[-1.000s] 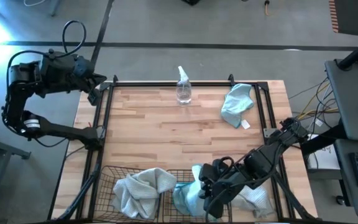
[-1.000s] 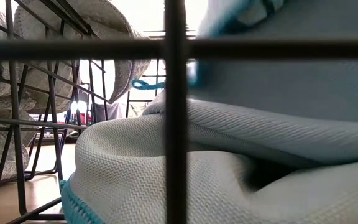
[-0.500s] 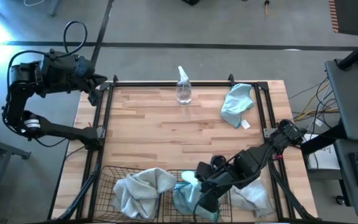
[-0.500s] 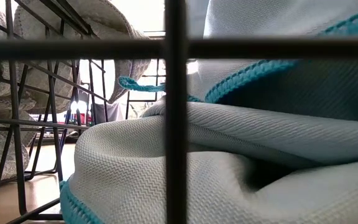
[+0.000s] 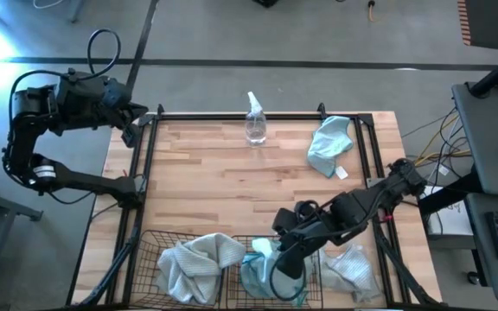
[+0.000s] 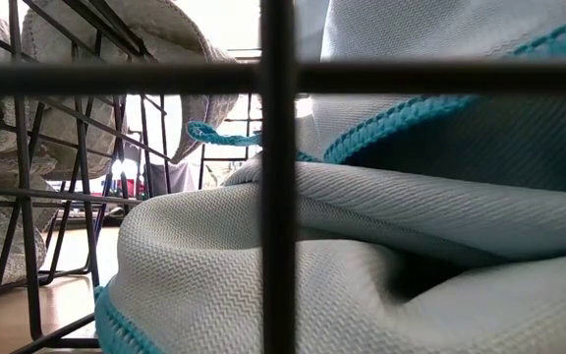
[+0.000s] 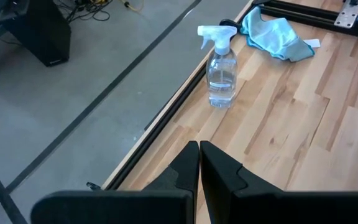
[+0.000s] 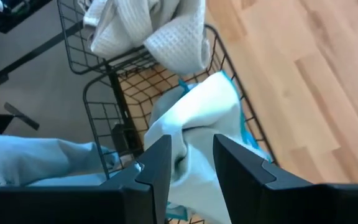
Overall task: Sort microfiber towel by color & place in baskets
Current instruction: Put the blue microfiber towel into the right black wire basket
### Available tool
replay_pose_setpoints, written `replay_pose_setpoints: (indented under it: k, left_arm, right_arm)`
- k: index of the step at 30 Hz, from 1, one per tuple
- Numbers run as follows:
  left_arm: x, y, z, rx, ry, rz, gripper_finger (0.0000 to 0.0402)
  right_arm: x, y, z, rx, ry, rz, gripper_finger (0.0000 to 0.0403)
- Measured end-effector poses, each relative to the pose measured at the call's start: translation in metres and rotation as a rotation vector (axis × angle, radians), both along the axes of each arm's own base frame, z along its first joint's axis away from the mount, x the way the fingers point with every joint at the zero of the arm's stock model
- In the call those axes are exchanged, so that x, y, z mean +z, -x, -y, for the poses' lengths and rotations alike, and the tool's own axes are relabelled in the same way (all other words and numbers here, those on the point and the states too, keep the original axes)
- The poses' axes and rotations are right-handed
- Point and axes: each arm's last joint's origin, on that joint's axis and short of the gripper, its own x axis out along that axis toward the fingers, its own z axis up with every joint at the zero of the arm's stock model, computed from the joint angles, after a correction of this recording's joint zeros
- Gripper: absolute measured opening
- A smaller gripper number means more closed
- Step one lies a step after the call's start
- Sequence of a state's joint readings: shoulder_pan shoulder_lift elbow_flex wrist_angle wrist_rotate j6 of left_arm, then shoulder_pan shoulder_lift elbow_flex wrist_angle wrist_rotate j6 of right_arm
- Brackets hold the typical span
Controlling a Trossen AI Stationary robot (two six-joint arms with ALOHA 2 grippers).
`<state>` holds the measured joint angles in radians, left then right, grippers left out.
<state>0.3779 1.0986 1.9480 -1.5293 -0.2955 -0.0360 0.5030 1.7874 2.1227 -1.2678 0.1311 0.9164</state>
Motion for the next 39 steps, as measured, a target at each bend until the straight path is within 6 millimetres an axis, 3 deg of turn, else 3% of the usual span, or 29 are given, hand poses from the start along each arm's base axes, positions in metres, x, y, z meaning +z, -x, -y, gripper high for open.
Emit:
replay_pose_setpoints:
  k: [12,20,31,39]
  left_arm:
    - [0.001,-0.007,-0.003,-0.015,-0.021,-0.002,0.0]
    - [-0.001,-0.022,-0.009,-0.023,-0.021,-0.026,0.0]
    - [-0.005,-0.042,-0.018,-0.002,-0.033,-0.075,0.0]
    - [-0.004,-0.043,-0.018,-0.003,-0.042,-0.062,0.0]
  right_arm:
    - [0.006,-0.004,0.016,0.007,0.105,0.065,0.0104]
    - [0.029,0.005,0.024,0.046,0.1,0.191,0.0097]
    - [0.059,0.024,0.051,-0.048,0.459,0.356,0.0087]
    - [0.069,0.032,0.078,-0.112,0.615,0.337,0.0095]
